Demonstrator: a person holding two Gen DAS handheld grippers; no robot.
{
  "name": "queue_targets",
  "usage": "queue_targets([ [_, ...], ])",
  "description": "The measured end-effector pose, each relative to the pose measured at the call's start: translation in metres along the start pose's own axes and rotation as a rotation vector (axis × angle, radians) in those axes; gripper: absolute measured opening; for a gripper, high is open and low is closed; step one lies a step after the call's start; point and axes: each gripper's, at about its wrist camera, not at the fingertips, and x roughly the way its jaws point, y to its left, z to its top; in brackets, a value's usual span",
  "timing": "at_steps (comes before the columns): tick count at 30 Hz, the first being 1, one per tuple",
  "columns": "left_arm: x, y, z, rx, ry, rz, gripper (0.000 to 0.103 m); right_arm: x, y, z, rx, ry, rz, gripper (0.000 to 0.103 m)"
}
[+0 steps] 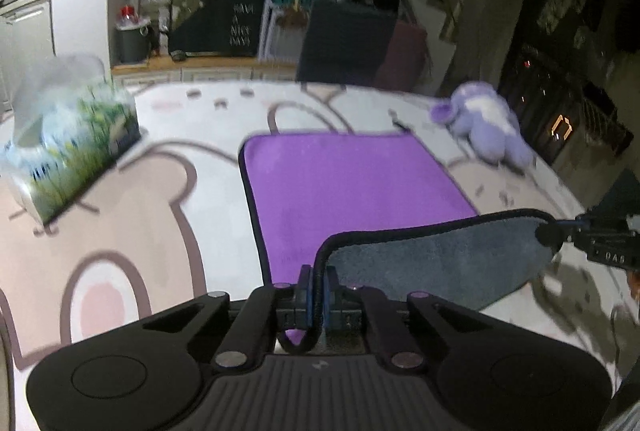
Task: Fold towel
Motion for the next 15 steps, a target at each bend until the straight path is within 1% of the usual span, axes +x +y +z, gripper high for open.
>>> queue_targets([
  [7,0.003,-0.003,0.034,-0.012,-0.090,0.043,0.005,-0.003,-0.006,0.036,0.021,-0.103,-0.053,0.006],
  [15,0.024,0.002,0.065,-0.018,-0.136,0.096,0.005,0.015,-0.016,0.069,0.057,-0.156,-0.100,0.006],
])
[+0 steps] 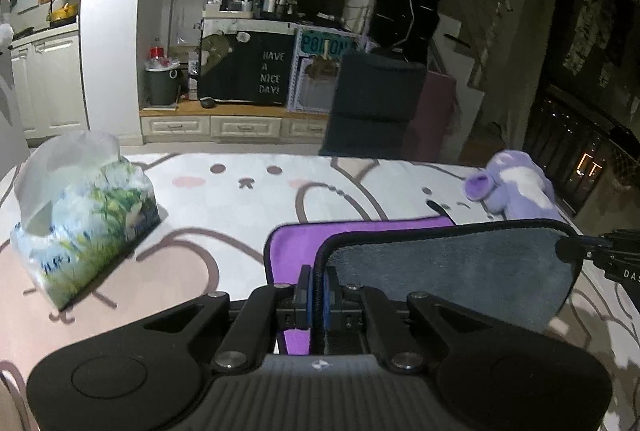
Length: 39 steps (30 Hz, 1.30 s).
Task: Fold towel
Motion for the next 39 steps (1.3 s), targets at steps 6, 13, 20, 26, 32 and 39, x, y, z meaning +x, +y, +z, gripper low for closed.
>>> queue_targets([
  [6,0.016,0.001,0.020,0.001,-0.034,0.025,0.005,0.022,-0.005,0.014,0.015,-0.018,-0.031,0.006],
  [13,0.038,-0.003,0.036,0.006,-0.060,0.061,0.005,0.046,-0.014,0.026,0.032,-0.036,-0.068,0.006],
  [20,0.065,-0.004,0.047,0.013,-0.059,0.094,0.005,0.071,-0.019,0.032,0.031,-0.024,-0.105,0.006],
  [26,0.093,-0.004,0.052,0.026,-0.049,0.122,0.005,0.095,-0.022,0.032,0.018,0.007,-0.139,0.006],
  [32,0.120,0.002,0.050,0.014,-0.017,0.140,0.005,0.122,-0.028,0.030,0.012,0.051,-0.158,0.006],
  [39,0.143,0.007,0.039,0.024,0.026,0.162,0.005,0.157,-0.032,0.023,0.014,0.093,-0.158,0.006],
])
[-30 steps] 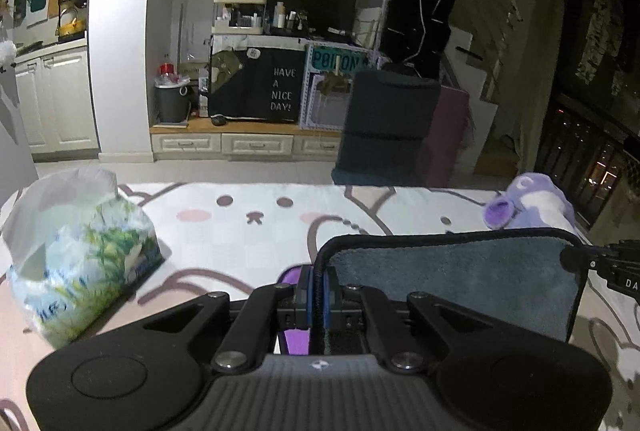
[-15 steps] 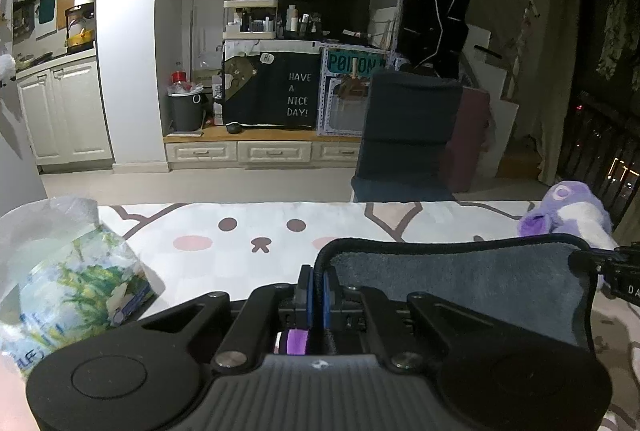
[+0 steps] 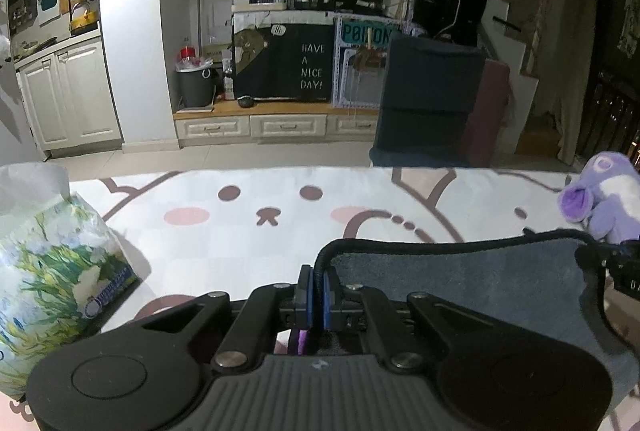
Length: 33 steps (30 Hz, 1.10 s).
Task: Fold towel
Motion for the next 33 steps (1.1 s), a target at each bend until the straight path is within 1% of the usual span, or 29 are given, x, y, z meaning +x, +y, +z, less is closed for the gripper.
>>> queue_targets([
  [9,0.014,-0.001,-0.007,0.012,0.022,0.009,0.005,0.020,-0.002,-0.003,0.004,0.026,-0.004,0.006],
  [12,0.017,-0.003,-0.009,0.025,0.033,0.014,0.005,0.023,-0.005,-0.004,0.014,0.029,-0.005,0.008],
  [15,0.019,-0.004,-0.010,0.026,0.038,0.017,0.007,0.026,-0.007,-0.006,0.040,0.039,0.001,0.013],
  [16,0.019,-0.003,-0.011,0.021,0.039,0.019,0.009,0.027,-0.008,-0.006,0.048,0.044,0.006,0.016],
  [17,0.019,-0.003,-0.011,0.015,0.039,0.018,0.009,0.026,-0.008,-0.007,0.051,0.047,0.006,0.021],
  [18,0.020,-0.002,-0.011,0.011,0.044,0.018,0.010,0.027,-0.008,-0.008,0.053,0.051,0.008,0.023],
  [19,0.020,-0.002,-0.012,0.007,0.050,0.021,0.015,0.027,-0.009,-0.009,0.056,0.054,0.009,0.028],
  [20,0.020,-0.001,-0.012,0.005,0.056,0.022,0.024,0.027,-0.009,-0.010,0.058,0.058,0.010,0.032],
  [21,0.021,-0.001,-0.013,0.005,0.062,0.020,0.028,0.027,-0.009,-0.010,0.060,0.063,0.012,0.035],
  [23,0.021,-0.001,-0.014,0.008,0.078,0.020,0.042,0.028,-0.010,-0.012,0.065,0.071,0.015,0.047],
  [24,0.020,-0.001,-0.014,0.010,0.082,0.020,0.045,0.027,-0.010,-0.013,0.067,0.070,0.014,0.051],
  [26,0.018,-0.002,-0.014,0.009,0.090,0.020,0.063,0.024,-0.011,-0.013,0.066,0.063,0.018,0.063],
  [27,0.017,-0.002,-0.014,0.006,0.093,0.020,0.067,0.023,-0.012,-0.014,0.069,0.060,0.021,0.066],
  [29,0.013,-0.005,-0.013,0.002,0.089,0.021,0.079,0.019,-0.013,-0.014,0.080,0.056,0.028,0.076],
  [30,0.011,-0.006,-0.012,0.002,0.089,0.022,0.082,0.017,-0.013,-0.014,0.086,0.052,0.033,0.078],
  [31,0.009,-0.008,-0.011,0.004,0.088,0.021,0.086,0.015,-0.014,-0.014,0.090,0.049,0.035,0.083],
  [32,0.007,-0.009,-0.011,0.006,0.087,0.019,0.088,0.013,-0.014,-0.014,0.093,0.045,0.036,0.087],
  [33,0.004,-0.010,-0.011,0.009,0.085,0.017,0.090,0.010,-0.014,-0.014,0.094,0.042,0.037,0.089],
])
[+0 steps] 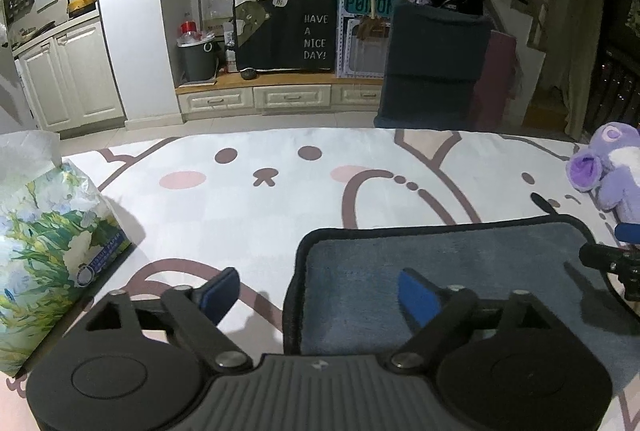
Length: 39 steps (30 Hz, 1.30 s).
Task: Fold towel
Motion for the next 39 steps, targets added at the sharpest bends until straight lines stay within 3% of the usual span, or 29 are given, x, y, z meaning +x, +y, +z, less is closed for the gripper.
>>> queue_targets([
  [2,-0.005,-0.003,0.000,0.003,-0.003,0.001,0.097,-0.004,0.001,0.000,0.002,-0.003,-0.002,0.095],
  [6,-0.016,-0.005,0.001,-0.005,-0.006,-0.005,0.101,-0.014,0.000,0.002,0.026,-0.011,0.007,0.102],
  [24,-0.098,-0.016,0.002,-0.022,-0.069,-0.019,0.103,-0.091,0.014,0.009,0.049,-0.053,0.020,0.103],
  [39,-0.174,-0.026,-0.015,0.005,-0.111,-0.029,0.103,-0.165,0.020,-0.003,0.060,-0.091,0.028,0.103],
])
